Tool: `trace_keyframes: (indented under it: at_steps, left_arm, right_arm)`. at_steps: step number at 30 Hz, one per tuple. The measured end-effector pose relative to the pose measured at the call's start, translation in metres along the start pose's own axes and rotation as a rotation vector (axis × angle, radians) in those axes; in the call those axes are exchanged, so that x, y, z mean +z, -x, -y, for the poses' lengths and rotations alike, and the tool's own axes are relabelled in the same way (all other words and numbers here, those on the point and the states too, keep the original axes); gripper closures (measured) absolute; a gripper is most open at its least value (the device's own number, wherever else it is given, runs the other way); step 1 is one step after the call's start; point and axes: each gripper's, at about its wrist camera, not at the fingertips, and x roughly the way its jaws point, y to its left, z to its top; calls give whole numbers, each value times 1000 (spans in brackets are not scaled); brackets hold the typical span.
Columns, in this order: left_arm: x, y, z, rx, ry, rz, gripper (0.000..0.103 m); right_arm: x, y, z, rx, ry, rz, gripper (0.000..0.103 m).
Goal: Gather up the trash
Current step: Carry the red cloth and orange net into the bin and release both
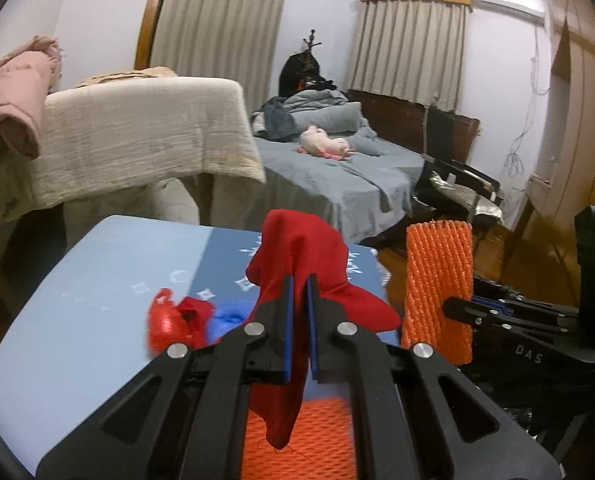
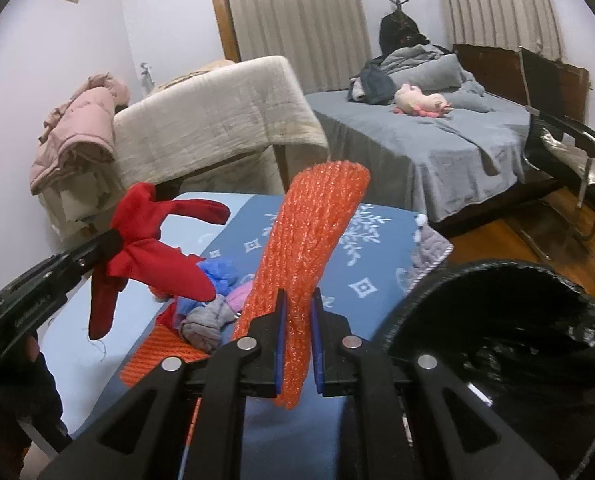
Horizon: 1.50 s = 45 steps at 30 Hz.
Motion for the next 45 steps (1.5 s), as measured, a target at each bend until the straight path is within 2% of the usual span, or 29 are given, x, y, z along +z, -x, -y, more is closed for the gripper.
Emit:
trace_keyframes:
  at_steps: [16,29,35,38,40,41,43,45]
  left_arm:
    - [-9,-31,98,-186,-85,-39,97]
    - [-33,-70,180,-329,-172,-121,97]
    - [-39,-88,198,-380,-177,-158,97]
    - [-41,-95,203,-409,-169,-176,90]
    - [-40,-98,204,-411,-168,-179,75]
    - [-41,-98,203,-411,-167,-178,73]
    - [-40,-96,198,-401,-168,-172,67]
    - [-39,-93,193,-385,-170,-164,61]
  right_arm:
    - [-21,58,76,-172,-77,19,92]
    - [-48,88,135,-310,-138,9,92]
    - [-59,90,155,-341,-176,-8,91]
    - [-63,88,160,-355,-182,-20,89]
    - [-66,89,165,-361,-188,-27,81]
    - [-67,89,166,-366,-190,-28,73]
    - [-68,90,167,-372,-194,-25,66]
    - [-70,91,168,-378,-195,-20,51]
